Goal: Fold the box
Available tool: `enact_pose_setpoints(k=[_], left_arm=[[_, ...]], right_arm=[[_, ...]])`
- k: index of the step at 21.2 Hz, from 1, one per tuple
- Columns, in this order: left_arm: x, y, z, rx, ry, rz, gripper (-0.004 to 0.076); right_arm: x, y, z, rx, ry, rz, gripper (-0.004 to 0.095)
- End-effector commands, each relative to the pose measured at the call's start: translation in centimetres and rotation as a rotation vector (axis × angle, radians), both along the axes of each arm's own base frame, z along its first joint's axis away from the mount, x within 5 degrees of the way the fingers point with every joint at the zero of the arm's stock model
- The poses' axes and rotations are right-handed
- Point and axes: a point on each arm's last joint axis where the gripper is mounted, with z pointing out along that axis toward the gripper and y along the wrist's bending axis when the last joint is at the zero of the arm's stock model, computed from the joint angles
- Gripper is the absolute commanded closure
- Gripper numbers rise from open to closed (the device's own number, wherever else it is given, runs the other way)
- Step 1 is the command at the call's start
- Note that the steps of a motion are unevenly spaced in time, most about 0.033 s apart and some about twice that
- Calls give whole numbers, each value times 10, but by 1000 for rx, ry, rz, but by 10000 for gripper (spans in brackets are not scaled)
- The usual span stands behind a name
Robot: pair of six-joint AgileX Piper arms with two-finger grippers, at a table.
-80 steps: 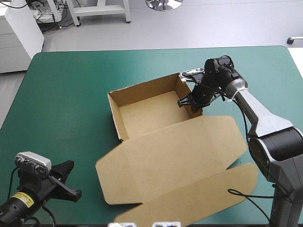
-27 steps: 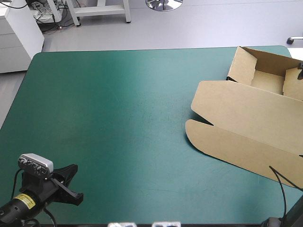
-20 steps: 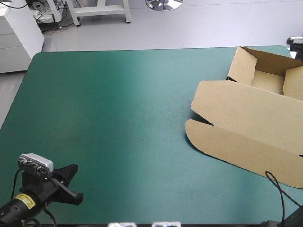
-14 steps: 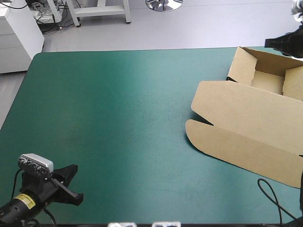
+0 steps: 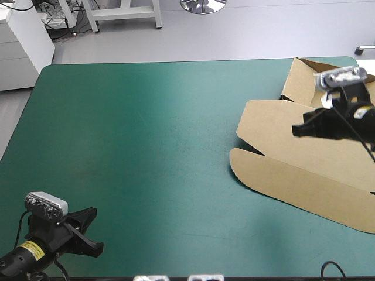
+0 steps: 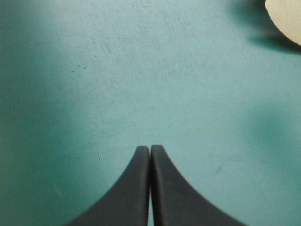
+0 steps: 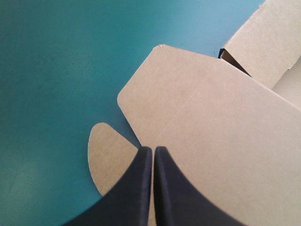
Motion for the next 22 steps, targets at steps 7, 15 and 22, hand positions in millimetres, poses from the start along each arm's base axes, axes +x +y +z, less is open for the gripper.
enact_pose_setpoints(k=[7, 15, 22], left_arm=[[1, -3, 11, -45, -48, -13, 734], [0, -3, 10, -39, -32, -16, 734], [0, -3, 10, -36, -32, -16, 734]], right_arm=[[-122, 2, -45, -47, -297, 37, 908], [-179, -12, -131, -166, -394, -82, 908], [-201, -12, -148, -131, -457, -106, 908]])
